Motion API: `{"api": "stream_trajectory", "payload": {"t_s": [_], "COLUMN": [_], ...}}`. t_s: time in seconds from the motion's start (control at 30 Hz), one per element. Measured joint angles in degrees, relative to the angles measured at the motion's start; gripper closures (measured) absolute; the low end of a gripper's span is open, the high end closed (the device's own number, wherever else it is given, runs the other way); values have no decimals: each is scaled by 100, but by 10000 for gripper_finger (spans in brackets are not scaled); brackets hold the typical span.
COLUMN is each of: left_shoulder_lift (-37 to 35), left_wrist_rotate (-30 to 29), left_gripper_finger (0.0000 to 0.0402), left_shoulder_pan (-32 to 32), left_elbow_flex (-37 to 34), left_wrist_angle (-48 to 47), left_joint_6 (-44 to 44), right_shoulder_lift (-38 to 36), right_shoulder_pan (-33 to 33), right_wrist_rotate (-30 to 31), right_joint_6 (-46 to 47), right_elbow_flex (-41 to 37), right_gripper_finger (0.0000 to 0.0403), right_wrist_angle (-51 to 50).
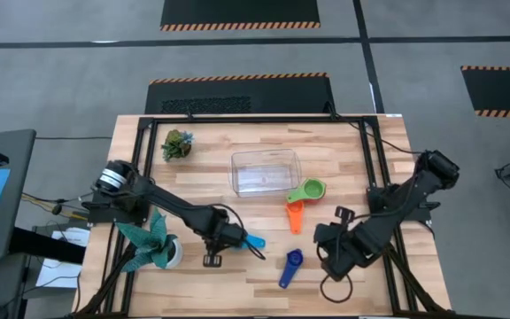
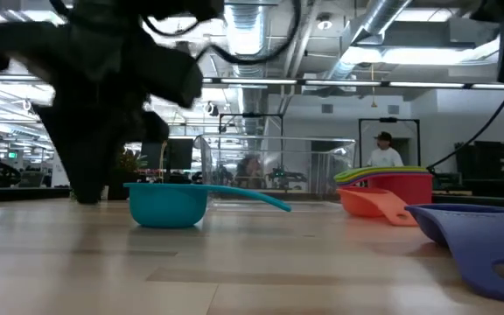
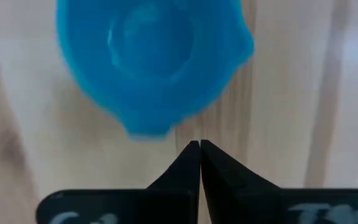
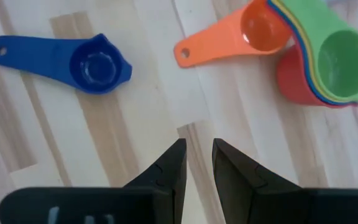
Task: Nest measuring cups in basket
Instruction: Stack the light blue measuring cup on top of the green measuring cup
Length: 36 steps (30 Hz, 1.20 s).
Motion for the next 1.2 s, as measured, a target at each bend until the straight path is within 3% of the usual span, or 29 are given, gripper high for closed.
{"api": "stream_trajectory", "payload": {"t_s": [0.13,0.23,0.33,0.57,0.8,0.93,1.03,1.2], "left_shoulder_lift": [326,382,401,401,401,277,104,-85], "left_wrist_rotate": [-402,-1265,-1971,-1772,-1603,-2183,-2576,-2806], "left_gripper_finger": [401,402,401,401,401,401,401,401], "left_shoulder_pan": [120,285,363,225,-39,-178,-248,-495], "left_elbow_flex": [328,826,1356,2030,1992,1990,1992,1990], "left_wrist_angle": [547,784,407,-759,-1515,-2744,-3587,-4380], "left_joint_6": [236,369,380,241,-440,-944,-1266,-1918], "right_shoulder_lift": [0,0,0,2,2,4,2,23], "right_shoulder_pan": [168,215,203,200,-24,-328,-614,-1066], "right_wrist_rotate": [157,225,227,419,1028,1048,742,-384], "right_joint_6": [147,143,141,-333,-1857,-3196,-4241,-5239], "right_elbow_flex": [0,0,0,0,0,-6,-204,-839], "right_gripper_finger": [301,301,301,301,301,301,301,301], "right_wrist_angle": [-78,-44,-48,-26,154,702,1401,2578]}}
